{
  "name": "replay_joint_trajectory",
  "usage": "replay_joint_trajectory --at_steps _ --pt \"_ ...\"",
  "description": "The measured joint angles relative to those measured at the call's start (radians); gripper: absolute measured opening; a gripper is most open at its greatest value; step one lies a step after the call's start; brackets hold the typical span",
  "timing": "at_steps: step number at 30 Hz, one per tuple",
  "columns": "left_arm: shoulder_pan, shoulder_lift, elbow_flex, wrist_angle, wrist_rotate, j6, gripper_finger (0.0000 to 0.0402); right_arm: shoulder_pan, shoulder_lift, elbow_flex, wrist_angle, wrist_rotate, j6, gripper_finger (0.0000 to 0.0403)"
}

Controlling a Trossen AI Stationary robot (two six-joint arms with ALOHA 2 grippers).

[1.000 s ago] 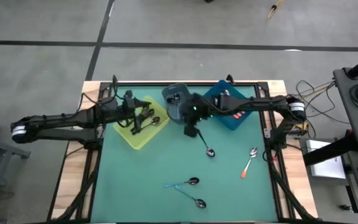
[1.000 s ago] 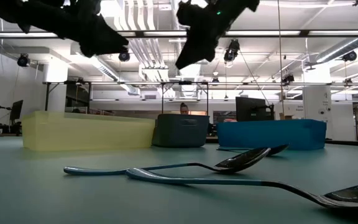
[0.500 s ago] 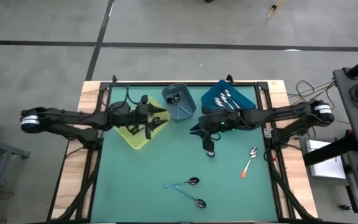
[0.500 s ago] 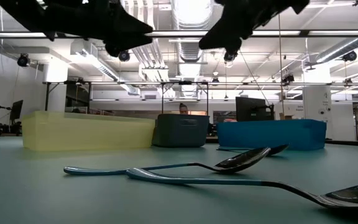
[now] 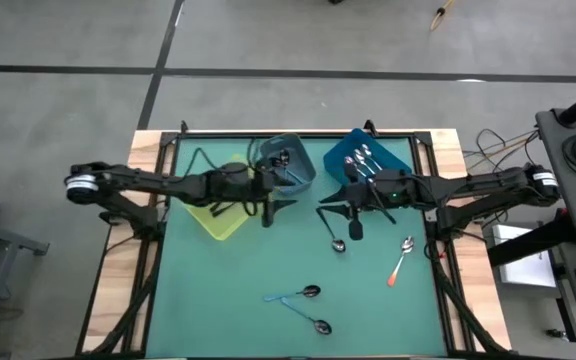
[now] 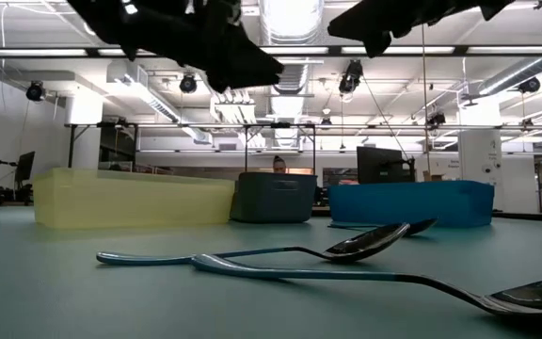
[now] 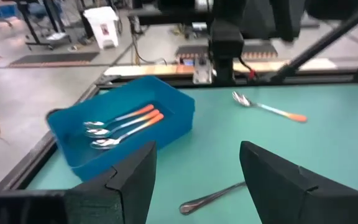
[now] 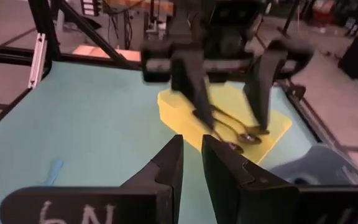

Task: Sort silverware by color (type)
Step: Put the black spoon into the yellow bin

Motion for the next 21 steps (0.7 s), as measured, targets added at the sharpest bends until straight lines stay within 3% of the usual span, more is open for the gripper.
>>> replay_joint_trajectory --at_steps 13,21 --pt "-0.053 0.267 0.269 -0.324 0.001 0.181 0.0213 0.003 -0.065 -0.058 0.016 -0.029 -0.063 0.0052" --pt "-0.055 0.396 0.338 -0.310 0.006 0.264 0.0213 0.021 -0.154 -0.082 0.012 -0.122 -0.089 0.0052"
